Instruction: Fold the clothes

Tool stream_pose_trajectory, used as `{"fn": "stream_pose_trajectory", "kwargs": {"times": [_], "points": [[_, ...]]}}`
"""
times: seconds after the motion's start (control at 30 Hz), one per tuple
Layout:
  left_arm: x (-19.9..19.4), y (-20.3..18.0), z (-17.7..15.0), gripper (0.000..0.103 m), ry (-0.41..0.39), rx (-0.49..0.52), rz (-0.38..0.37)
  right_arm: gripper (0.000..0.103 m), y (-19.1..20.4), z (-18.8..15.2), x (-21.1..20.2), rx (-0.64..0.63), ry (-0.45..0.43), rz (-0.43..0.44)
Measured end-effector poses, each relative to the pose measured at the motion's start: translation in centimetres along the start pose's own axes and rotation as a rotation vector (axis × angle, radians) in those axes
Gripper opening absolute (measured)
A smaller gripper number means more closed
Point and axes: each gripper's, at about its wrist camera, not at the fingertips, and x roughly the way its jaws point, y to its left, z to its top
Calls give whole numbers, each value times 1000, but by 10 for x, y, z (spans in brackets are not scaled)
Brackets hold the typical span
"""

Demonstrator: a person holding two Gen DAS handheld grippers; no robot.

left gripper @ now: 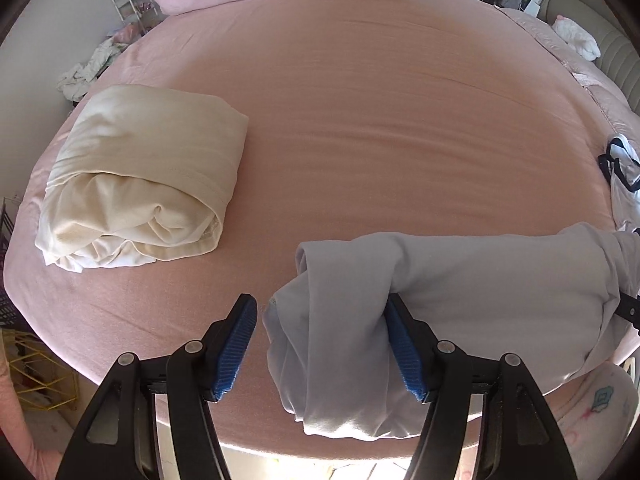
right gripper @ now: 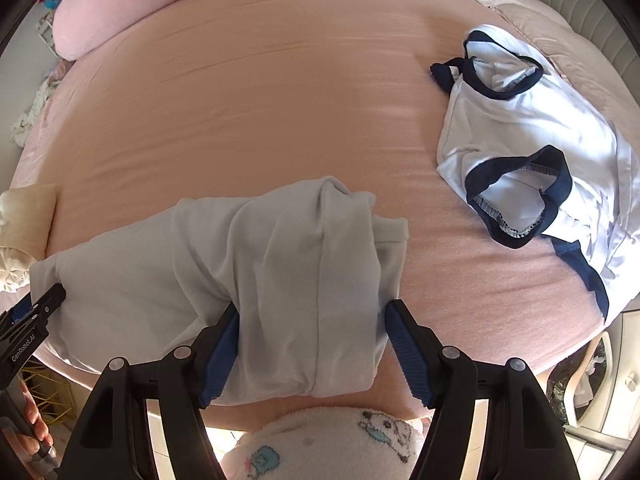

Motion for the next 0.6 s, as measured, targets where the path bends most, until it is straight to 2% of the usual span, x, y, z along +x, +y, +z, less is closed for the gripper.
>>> {"fn": "stream_pose_trajectory", "kwargs": {"times": [0.1, 0.3, 0.37, 0.43, 0.5, 0.6], "points": [[0, -6, 0, 67, -8, 30, 52, 70, -8, -2, -2, 38, 10, 17], [-7, -18, -3, 67, -23, 87, 138, 70, -2, -4, -2, 25, 7, 23], [-15, -12, -6, 67, -7, 54, 101, 70, 0, -4, -6, 15, 1, 27], [-27, -4, -7, 66, -4, -1, 9, 70, 2, -6, -15, 11, -19, 47], [-45, -1, -10, 66, -53, -23, -95, 71, 5, -11, -27, 3, -47, 84], [-65, -7, -18, 67, -111, 1, -131, 71, 16, -21, -37, -60, -69, 94]]}}
